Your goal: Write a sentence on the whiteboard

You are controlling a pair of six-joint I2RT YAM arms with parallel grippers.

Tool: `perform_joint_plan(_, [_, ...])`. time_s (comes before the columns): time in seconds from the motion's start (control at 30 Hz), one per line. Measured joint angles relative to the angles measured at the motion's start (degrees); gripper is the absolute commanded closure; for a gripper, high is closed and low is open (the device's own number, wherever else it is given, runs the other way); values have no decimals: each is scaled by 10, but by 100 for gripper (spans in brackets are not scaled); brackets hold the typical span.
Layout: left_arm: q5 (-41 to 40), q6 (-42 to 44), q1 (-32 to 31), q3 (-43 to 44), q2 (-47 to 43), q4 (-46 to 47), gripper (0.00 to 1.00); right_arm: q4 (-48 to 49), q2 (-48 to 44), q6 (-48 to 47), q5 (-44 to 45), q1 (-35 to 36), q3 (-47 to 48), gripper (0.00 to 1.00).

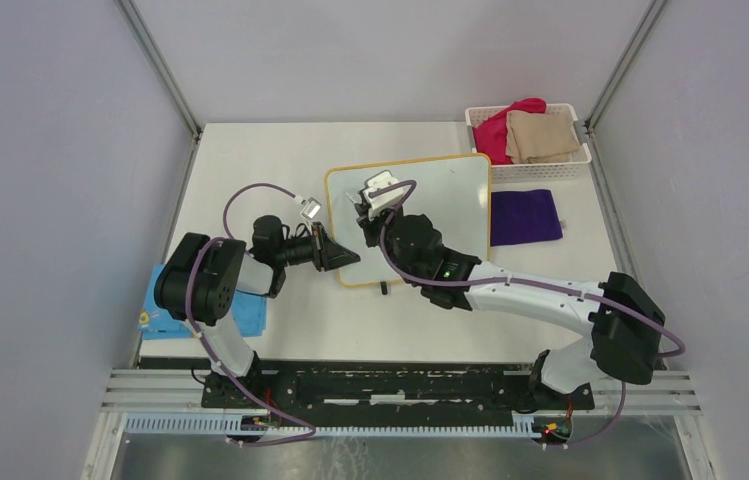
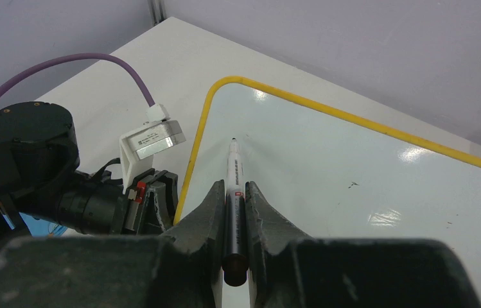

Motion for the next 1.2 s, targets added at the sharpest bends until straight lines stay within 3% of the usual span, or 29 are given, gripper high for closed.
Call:
perform_joint_plan(0.73, [0,15,0,8,-5,-29,98,3,30,45,-23,-35,16,100])
perform_joint_plan(1.2, [0,23,-1,10,-7,-37,98,13,-25,51,-20,-61,-44,100])
